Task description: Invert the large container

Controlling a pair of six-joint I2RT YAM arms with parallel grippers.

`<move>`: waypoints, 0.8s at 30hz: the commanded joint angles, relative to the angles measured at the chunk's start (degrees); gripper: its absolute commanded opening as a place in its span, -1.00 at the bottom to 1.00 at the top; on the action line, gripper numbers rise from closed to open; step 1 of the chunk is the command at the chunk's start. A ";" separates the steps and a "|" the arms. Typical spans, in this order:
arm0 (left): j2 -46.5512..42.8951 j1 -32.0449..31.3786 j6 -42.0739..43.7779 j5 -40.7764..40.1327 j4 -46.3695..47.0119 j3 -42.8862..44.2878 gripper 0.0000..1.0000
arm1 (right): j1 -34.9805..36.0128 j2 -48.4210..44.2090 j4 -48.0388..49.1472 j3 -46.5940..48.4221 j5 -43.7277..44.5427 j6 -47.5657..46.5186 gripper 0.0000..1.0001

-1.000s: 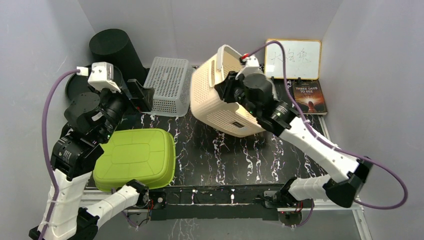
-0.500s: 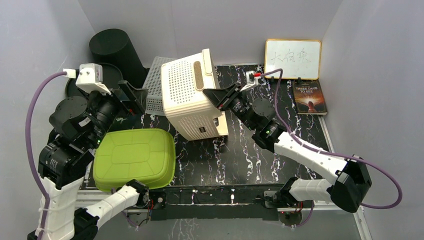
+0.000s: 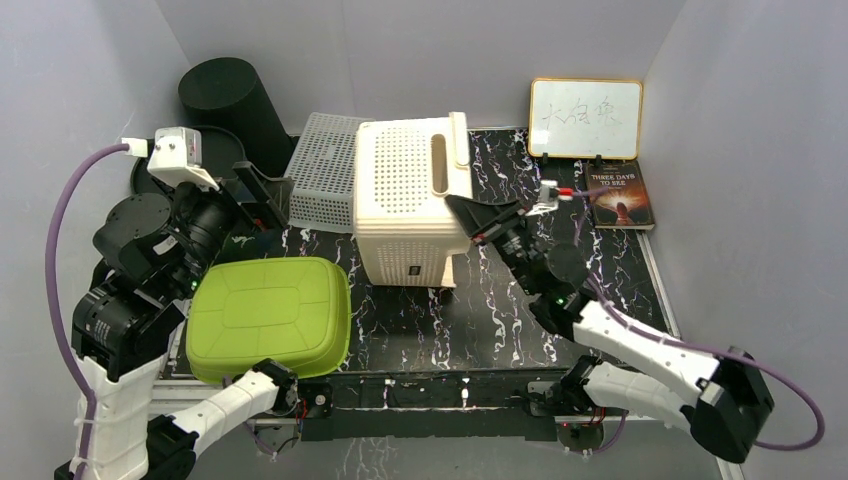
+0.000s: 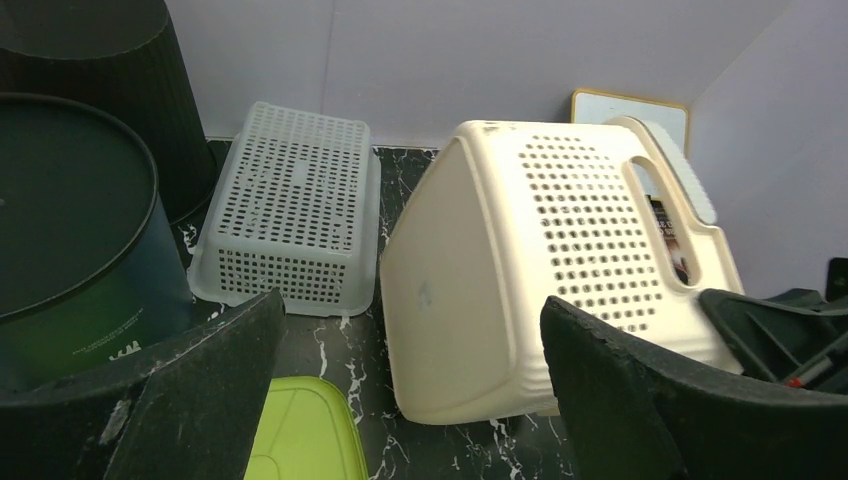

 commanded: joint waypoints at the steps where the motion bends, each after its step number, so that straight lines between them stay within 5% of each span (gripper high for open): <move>1: 0.31 -0.25 0.50 -0.36 0.46 -1.02 0.97 | -4.51 -10.95 8.61 -4.38 8.43 5.69 -1.00; 10: 0.32 -0.20 0.15 0.18 1.52 -2.53 0.97 | -20.89 -14.39 -1.42 -18.63 5.01 20.45 -1.00; 16: 0.32 -0.25 0.23 0.12 1.43 -3.40 0.97 | -32.10 1.23 15.15 -28.51 -7.50 32.97 -1.00; 24: -0.22 -0.21 0.43 -0.63 2.44 -6.24 0.97 | -35.25 14.07 23.72 -29.56 -10.46 29.20 -1.00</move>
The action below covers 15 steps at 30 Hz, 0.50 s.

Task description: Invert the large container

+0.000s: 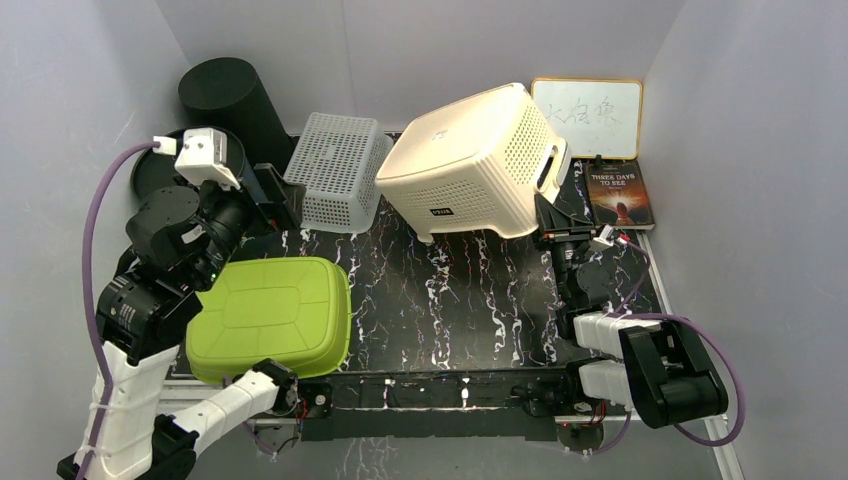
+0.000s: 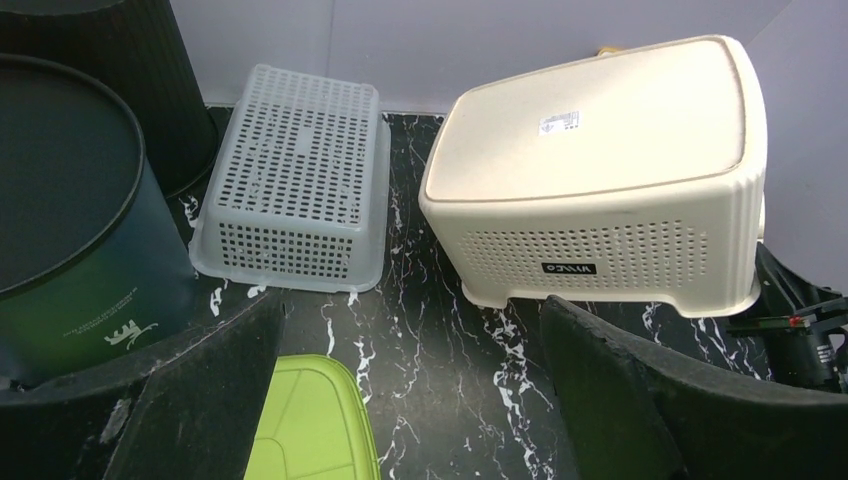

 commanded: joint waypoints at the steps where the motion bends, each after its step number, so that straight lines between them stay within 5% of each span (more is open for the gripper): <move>1: -0.45 -0.17 0.43 -0.41 1.73 -2.00 0.97 | -0.46 3.24 -9.50 -1.88 -6.14 -10.22 -1.00; 7: -0.47 -0.24 0.34 -0.28 3.15 -4.38 0.97 | -5.68 1.55 -23.33 -0.11 -5.62 -18.35 -1.00; 15: -0.04 -0.23 0.43 0.43 5.63 -7.60 0.97 | -9.79 8.60 -26.02 0.49 -7.33 -21.04 -0.99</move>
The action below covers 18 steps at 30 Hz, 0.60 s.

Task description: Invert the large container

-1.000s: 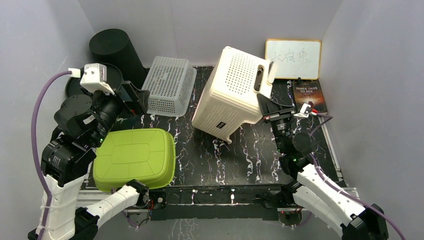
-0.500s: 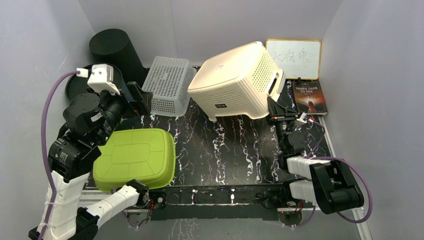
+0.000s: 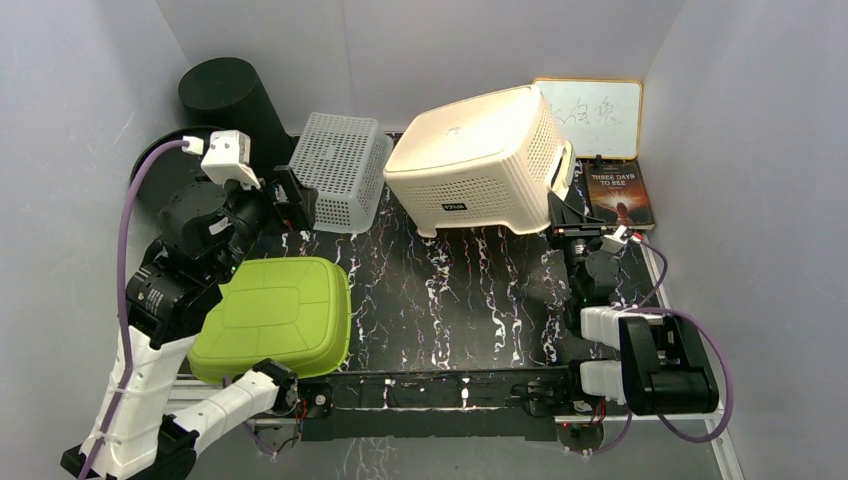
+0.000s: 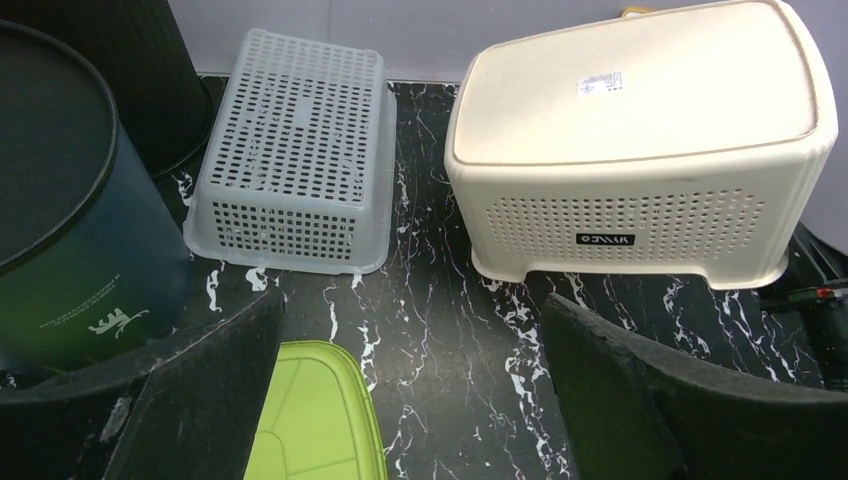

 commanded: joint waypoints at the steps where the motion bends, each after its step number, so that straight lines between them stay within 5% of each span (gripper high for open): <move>1: 0.08 -0.21 0.39 0.56 2.69 -1.30 0.97 | -1.18 7.49 -20.45 -0.63 -3.23 -15.96 -0.95; 9: 0.02 -0.22 0.65 0.02 3.06 -2.84 0.97 | -1.15 10.37 -21.55 0.63 -0.71 -17.55 -0.70; 18: 0.13 -0.25 0.70 0.19 3.47 -3.77 0.97 | -1.15 6.55 -25.47 1.87 1.02 -20.86 -0.68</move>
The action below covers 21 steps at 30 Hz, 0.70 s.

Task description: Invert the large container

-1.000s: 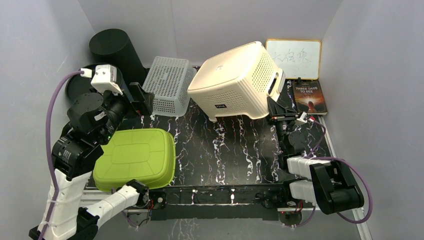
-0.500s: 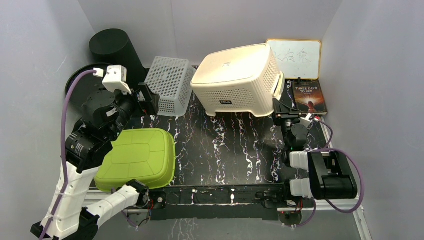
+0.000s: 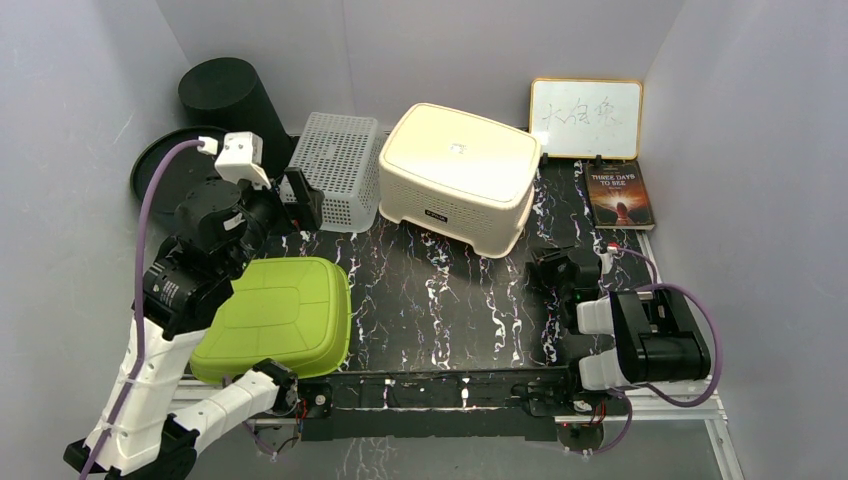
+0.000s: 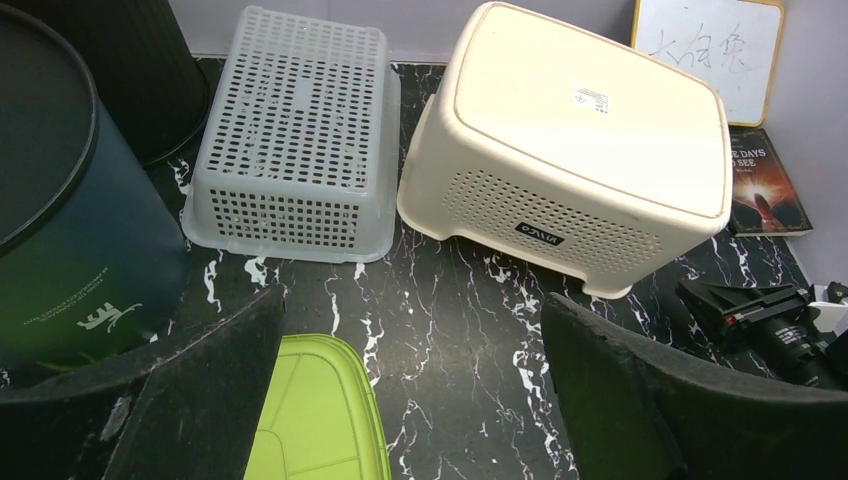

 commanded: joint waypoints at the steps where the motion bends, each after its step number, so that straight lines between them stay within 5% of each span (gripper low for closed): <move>1: 0.13 -0.25 0.65 0.42 1.31 -0.01 0.97 | 0.08 -5.05 -2.52 2.01 1.88 -5.33 -0.68; 10: 3.17 -0.24 0.39 1.10 1.81 -4.22 0.97 | 0.08 -17.21 -29.99 20.38 1.61 -27.36 -0.25; 13: 4.94 -0.23 0.18 2.75 3.40 -6.54 0.97 | 0.83 -17.40 -38.64 29.59 2.59 -35.47 0.27; 14: 5.18 -0.25 -0.06 3.28 4.26 -7.44 0.97 | 1.74 -17.10 -41.40 32.80 3.29 -37.76 0.77; 15: 5.38 -0.23 -0.39 3.74 5.42 -8.31 0.97 | 2.98 -16.66 -44.58 36.88 3.91 -39.68 0.93; 21: 7.14 -0.21 -1.68 5.97 9.86 -11.04 0.97 | 18.61 -12.04 -54.66 52.97 13.02 -51.61 0.96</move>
